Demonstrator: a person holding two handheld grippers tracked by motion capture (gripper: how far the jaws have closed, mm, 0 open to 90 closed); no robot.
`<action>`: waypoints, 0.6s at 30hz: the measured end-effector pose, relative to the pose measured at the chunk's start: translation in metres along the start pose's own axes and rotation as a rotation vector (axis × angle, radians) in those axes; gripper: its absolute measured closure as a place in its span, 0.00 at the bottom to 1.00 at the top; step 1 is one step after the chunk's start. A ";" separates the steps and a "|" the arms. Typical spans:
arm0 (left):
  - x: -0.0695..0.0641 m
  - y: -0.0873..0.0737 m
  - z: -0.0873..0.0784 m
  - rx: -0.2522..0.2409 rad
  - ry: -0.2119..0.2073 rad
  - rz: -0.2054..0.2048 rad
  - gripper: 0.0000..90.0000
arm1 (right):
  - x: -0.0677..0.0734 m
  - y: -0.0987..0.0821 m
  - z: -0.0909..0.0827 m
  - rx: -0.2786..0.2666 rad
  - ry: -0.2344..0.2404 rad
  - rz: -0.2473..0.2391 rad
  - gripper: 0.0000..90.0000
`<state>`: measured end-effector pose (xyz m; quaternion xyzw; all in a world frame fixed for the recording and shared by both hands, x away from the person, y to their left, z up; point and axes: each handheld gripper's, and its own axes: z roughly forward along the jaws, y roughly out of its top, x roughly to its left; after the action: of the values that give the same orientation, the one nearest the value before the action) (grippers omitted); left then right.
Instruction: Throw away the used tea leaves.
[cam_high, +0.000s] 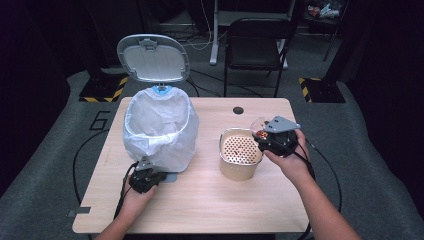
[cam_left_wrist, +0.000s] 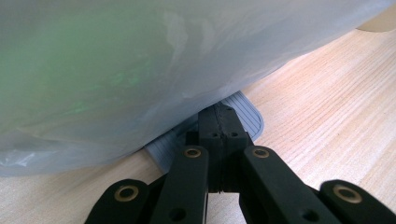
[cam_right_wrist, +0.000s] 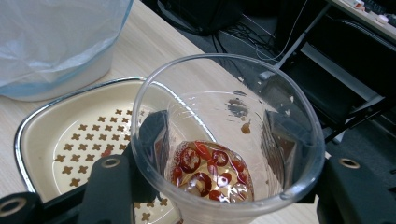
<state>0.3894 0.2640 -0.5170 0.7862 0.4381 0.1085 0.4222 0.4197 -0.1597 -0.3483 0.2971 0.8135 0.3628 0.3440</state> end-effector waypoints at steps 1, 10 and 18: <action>0.000 0.000 0.000 0.001 -0.008 0.005 1.00 | 0.001 0.001 0.002 0.003 -0.008 -0.020 0.47; 0.000 0.000 0.000 -0.001 -0.009 0.004 1.00 | 0.011 0.007 0.010 0.029 -0.029 -0.125 0.47; -0.001 0.000 0.000 -0.010 -0.012 -0.007 1.00 | 0.018 0.011 0.014 0.050 -0.046 -0.208 0.48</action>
<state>0.3887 0.2627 -0.5170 0.7831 0.4377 0.1044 0.4293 0.4227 -0.1346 -0.3525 0.2280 0.8407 0.2977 0.3906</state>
